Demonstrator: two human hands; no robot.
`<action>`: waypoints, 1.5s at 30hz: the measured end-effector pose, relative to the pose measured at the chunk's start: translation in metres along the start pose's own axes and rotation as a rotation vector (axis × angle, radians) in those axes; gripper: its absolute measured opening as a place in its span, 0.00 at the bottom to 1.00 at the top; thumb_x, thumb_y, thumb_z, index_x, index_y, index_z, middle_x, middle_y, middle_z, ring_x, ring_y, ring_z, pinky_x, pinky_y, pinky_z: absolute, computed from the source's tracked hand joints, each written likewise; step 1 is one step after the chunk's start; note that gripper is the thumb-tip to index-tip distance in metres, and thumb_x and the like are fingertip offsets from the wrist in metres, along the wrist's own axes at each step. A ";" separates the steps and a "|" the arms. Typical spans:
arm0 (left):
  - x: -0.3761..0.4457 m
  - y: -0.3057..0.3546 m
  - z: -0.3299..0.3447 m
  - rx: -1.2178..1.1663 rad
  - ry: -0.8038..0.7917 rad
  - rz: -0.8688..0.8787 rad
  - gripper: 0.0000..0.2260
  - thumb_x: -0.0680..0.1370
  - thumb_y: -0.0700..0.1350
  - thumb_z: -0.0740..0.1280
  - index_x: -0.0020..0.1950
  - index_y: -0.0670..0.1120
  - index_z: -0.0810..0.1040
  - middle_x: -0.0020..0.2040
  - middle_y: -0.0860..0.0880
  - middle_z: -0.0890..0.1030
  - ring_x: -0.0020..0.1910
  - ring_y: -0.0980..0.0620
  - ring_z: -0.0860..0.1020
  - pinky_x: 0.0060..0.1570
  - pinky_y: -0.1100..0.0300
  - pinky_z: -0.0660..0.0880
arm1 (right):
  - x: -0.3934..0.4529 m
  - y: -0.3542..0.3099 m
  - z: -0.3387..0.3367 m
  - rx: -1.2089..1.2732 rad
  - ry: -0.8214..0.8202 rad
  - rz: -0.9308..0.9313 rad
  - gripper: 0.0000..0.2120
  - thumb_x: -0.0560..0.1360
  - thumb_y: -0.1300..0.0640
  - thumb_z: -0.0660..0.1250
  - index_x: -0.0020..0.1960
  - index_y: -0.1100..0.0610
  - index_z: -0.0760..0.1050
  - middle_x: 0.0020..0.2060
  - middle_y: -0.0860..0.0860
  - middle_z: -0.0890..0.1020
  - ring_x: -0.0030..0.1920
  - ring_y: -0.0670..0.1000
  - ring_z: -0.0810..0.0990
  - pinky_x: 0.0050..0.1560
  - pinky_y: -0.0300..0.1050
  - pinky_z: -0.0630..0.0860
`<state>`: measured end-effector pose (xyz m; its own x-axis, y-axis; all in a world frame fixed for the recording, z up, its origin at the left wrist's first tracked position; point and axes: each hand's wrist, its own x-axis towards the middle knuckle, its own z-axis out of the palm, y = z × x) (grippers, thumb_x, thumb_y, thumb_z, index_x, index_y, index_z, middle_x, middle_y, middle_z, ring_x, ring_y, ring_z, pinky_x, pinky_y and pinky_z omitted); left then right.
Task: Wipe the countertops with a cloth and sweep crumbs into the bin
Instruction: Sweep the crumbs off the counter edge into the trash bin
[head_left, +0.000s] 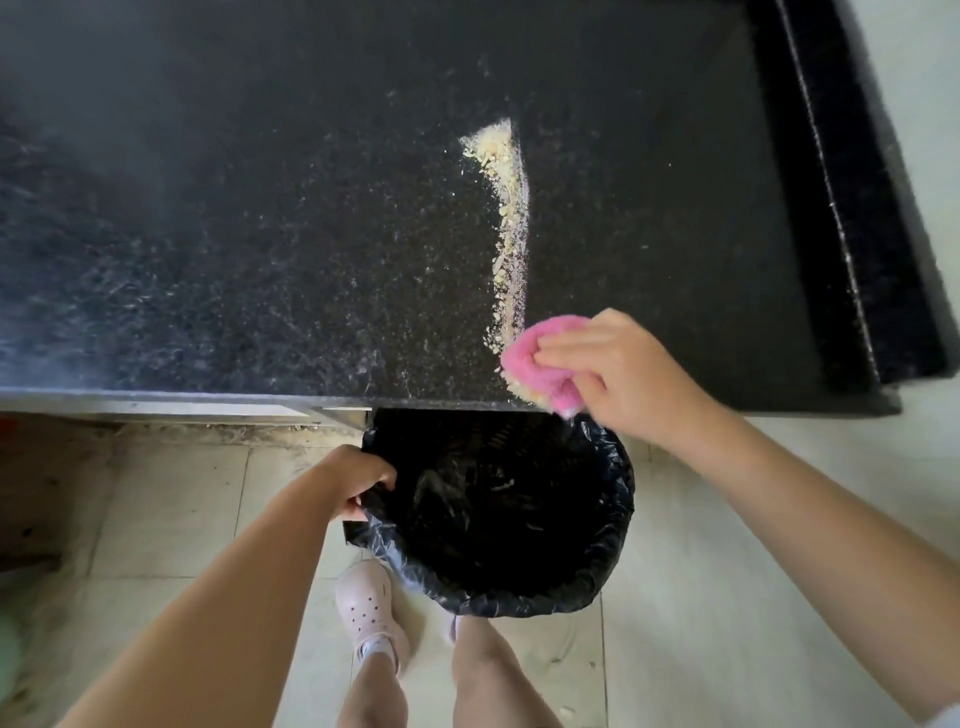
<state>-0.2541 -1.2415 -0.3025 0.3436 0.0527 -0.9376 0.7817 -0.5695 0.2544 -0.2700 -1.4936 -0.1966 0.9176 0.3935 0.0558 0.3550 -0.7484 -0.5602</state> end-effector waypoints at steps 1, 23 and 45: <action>-0.002 -0.001 -0.001 -0.002 -0.003 -0.001 0.04 0.71 0.29 0.63 0.40 0.37 0.71 0.39 0.39 0.73 0.35 0.43 0.74 0.33 0.56 0.74 | -0.012 -0.007 0.007 -0.006 0.005 0.011 0.15 0.66 0.68 0.52 0.32 0.66 0.78 0.28 0.54 0.81 0.32 0.49 0.77 0.41 0.31 0.66; -0.007 -0.005 -0.003 0.035 0.059 0.013 0.06 0.70 0.28 0.62 0.36 0.37 0.69 0.34 0.41 0.70 0.32 0.45 0.72 0.36 0.54 0.74 | -0.058 -0.018 0.111 0.350 -0.065 0.685 0.11 0.76 0.64 0.61 0.50 0.54 0.80 0.34 0.45 0.81 0.28 0.39 0.76 0.31 0.31 0.71; 0.006 -0.011 -0.005 0.108 0.103 0.035 0.08 0.69 0.30 0.63 0.47 0.34 0.71 0.45 0.36 0.73 0.44 0.39 0.76 0.53 0.45 0.76 | -0.073 -0.010 0.116 0.115 -0.337 0.800 0.15 0.72 0.65 0.59 0.28 0.60 0.65 0.25 0.52 0.68 0.30 0.52 0.67 0.30 0.43 0.61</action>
<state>-0.2579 -1.2310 -0.3102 0.4255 0.1116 -0.8980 0.7097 -0.6568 0.2547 -0.3614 -1.4531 -0.2914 0.7757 -0.0760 -0.6265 -0.4096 -0.8158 -0.4082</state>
